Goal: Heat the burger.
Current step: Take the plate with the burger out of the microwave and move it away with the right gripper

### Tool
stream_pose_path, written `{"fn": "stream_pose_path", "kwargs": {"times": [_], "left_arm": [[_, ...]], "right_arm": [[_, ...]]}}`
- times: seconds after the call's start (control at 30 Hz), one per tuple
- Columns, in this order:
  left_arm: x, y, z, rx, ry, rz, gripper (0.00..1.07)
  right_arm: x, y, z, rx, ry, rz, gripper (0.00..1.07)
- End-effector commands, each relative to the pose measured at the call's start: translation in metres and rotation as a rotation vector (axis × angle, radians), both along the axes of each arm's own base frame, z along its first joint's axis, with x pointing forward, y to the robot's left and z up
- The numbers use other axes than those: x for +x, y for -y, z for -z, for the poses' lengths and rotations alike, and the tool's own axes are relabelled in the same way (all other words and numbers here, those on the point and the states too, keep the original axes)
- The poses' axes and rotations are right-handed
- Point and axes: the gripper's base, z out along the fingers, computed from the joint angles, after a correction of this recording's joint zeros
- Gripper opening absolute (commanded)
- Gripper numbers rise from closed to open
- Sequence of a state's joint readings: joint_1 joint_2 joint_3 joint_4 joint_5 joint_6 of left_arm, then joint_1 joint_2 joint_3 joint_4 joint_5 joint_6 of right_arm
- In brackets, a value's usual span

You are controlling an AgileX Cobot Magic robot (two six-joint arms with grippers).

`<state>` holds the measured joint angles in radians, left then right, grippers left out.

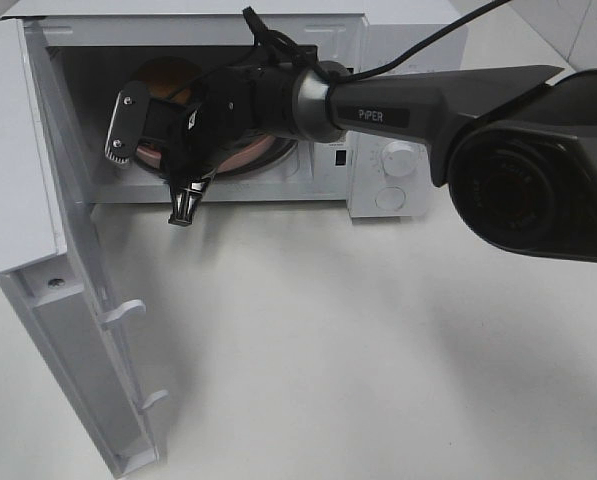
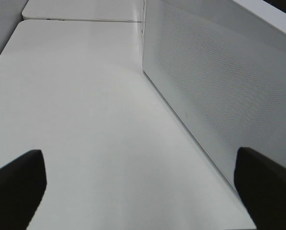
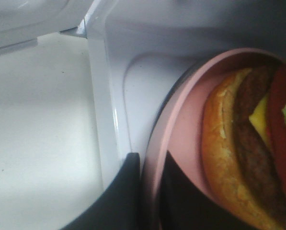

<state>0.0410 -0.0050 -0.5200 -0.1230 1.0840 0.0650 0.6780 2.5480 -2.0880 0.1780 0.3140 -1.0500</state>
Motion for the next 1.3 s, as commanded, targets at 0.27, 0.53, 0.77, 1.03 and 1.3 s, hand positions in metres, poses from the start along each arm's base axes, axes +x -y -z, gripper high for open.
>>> {"fn": "stream_pose_path", "kwargs": {"times": [0.27, 0.53, 0.77, 1.03, 1.3], "left_arm": [[-0.002, 0.001, -0.001, -0.012, 0.028, 0.001, 1.0], [-0.002, 0.001, -0.001, -0.012, 0.028, 0.001, 1.0], [-0.002, 0.001, -0.001, -0.012, 0.028, 0.001, 1.0], [-0.002, 0.001, -0.001, -0.012, 0.028, 0.001, 1.0], [-0.002, 0.001, -0.001, -0.012, 0.028, 0.001, 1.0]], "right_arm": [[-0.008, -0.001, -0.001, -0.026, -0.078, -0.013, 0.0], [-0.013, 0.0, -0.014, -0.081, -0.075, -0.046, 0.0], [-0.015, 0.003, -0.034, -0.082, -0.027, -0.052, 0.0], [-0.022, 0.01, -0.039, -0.068, -0.012, -0.042, 0.0], [-0.036, 0.022, -0.051, -0.048, 0.042, -0.04, 0.0]]}}
